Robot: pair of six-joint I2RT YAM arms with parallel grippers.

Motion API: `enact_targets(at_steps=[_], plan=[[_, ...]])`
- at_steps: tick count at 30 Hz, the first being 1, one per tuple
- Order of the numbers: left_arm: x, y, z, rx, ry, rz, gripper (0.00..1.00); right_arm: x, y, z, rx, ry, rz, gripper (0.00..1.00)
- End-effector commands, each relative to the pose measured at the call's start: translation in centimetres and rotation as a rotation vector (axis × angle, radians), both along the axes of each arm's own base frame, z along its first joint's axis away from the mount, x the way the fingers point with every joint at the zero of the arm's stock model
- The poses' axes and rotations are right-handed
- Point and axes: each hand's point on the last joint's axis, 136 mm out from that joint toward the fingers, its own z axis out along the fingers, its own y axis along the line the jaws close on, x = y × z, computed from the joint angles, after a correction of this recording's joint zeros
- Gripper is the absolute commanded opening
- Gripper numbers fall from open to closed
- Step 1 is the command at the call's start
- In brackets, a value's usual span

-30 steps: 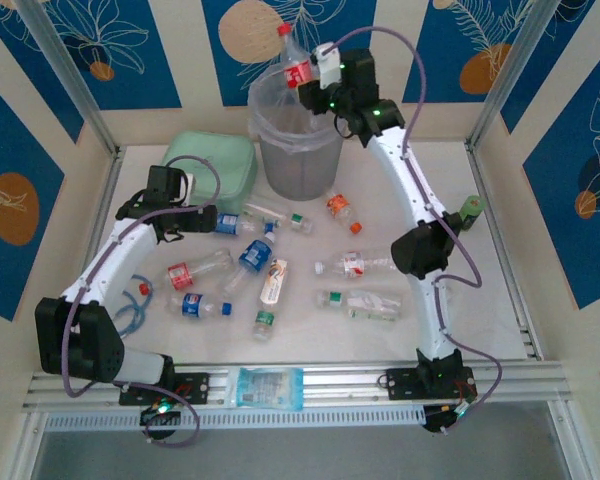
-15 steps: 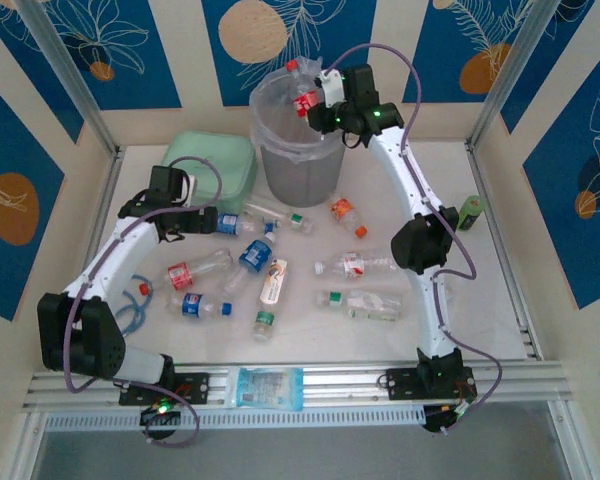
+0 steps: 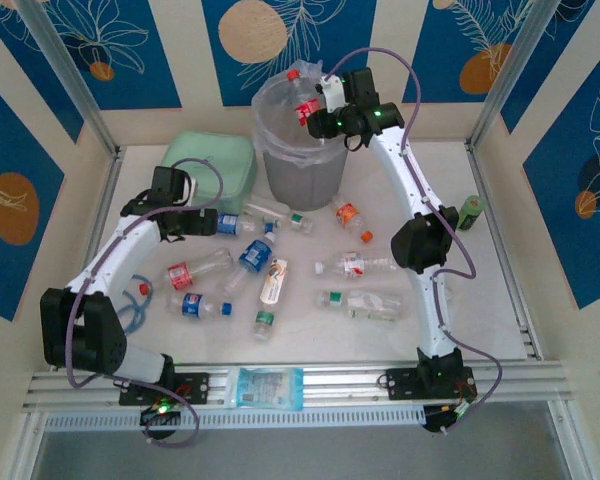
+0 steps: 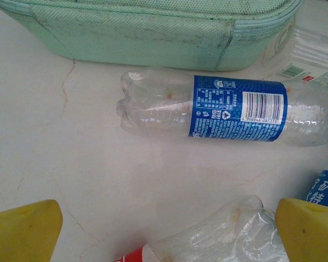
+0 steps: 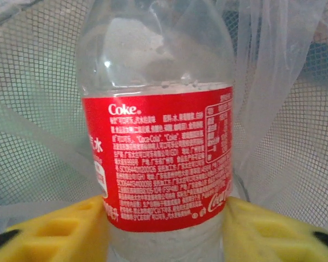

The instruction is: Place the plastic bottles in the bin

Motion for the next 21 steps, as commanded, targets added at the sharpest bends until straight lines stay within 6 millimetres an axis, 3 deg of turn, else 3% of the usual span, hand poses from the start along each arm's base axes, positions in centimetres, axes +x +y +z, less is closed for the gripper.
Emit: enact_targets(at_steps=[1,10,13,17,21], plan=[[0.1,-0.2,0.3,0.02,0.004,-0.022,1.0,-2.0,0.2,1.6,0.005,0.025,0.003,0.63],[0.1,-0.4,0.0,0.019,0.013,-0.028,1.0,-4.3,-0.1,11.8,0.134,-0.151,0.0,0.71],[0.1,-0.4,0.2,0.017,0.009,-0.028,1.0,-5.5,-0.9,14.3,0.151,-0.188,-0.017,0.72],[0.1,-0.4,0.4,0.016,0.002,-0.03,1.0,-7.3,-3.0,16.0,0.143,-0.189,-0.077,0.73],[0.1,-0.5,0.5,0.013,-0.001,-0.033,1.0,-9.4,-5.9,16.1,0.115,-0.153,-0.151,0.76]])
